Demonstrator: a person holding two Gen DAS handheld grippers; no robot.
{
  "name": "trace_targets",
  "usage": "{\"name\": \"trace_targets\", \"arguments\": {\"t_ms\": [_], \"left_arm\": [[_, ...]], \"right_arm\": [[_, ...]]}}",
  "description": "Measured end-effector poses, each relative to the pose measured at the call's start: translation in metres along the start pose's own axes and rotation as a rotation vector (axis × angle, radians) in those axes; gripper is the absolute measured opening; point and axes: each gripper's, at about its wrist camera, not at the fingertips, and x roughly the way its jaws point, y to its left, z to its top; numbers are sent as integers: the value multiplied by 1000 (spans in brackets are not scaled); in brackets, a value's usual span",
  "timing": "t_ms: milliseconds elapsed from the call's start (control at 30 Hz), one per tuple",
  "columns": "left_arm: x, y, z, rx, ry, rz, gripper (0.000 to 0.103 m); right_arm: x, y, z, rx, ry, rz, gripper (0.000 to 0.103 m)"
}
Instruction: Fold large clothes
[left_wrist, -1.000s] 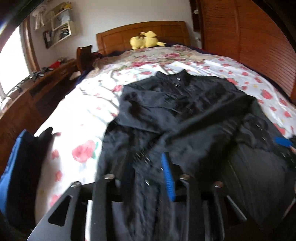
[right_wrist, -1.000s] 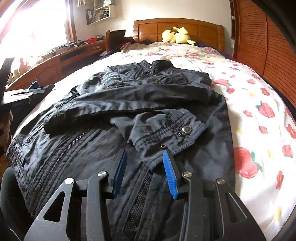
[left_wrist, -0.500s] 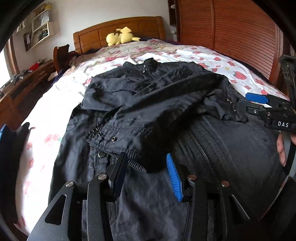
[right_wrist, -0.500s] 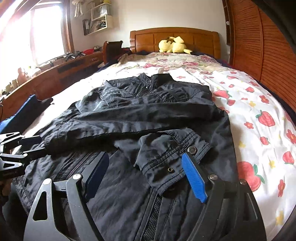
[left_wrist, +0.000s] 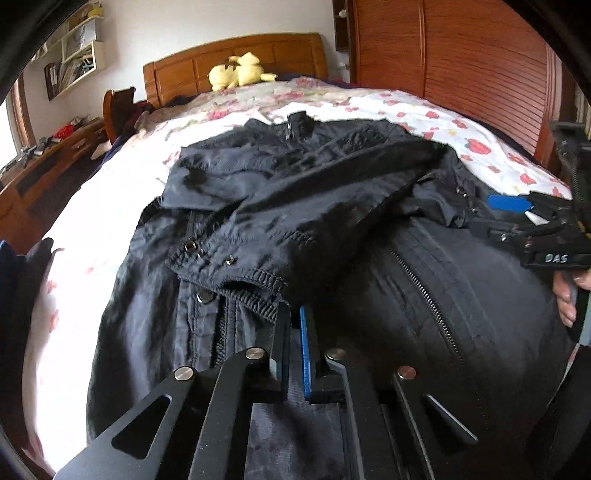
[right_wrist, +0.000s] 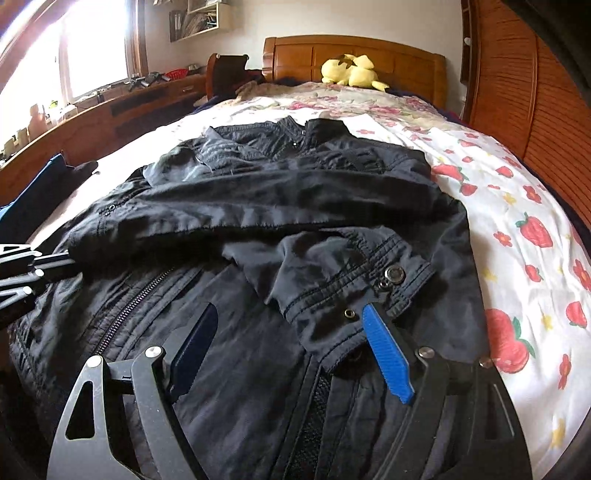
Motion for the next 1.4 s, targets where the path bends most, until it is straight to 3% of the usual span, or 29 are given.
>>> {"name": "trace_targets", "arguments": {"t_ms": [267,467,667,967,1033,1167,1400], "left_arm": [[-38,24,-3,-57,-70,39,4],[-64,54,-25,-130,-86,61,4],[-78,68,-51,-97,-72,121,4],[-89,79,-70,-102,-69,97,4],[-90,81,-72,-101,-65,87,4],[-89,85,-78,-105,-50,67,4],[-86,91,-86,-132,-35,55,4]], "right_arm": [[7,0,0,2,21,-11,82],[10,4,-1,-14,27,-31,82],[15,5,-1,-4,36,-70,82],[16,9,-2,-19,57,-152,82],[7,10,-5,-24,61,-158,82],[-27,3,-24,23,73,-71,82],[-77,-31,-69,28,118,-172,82]]}}
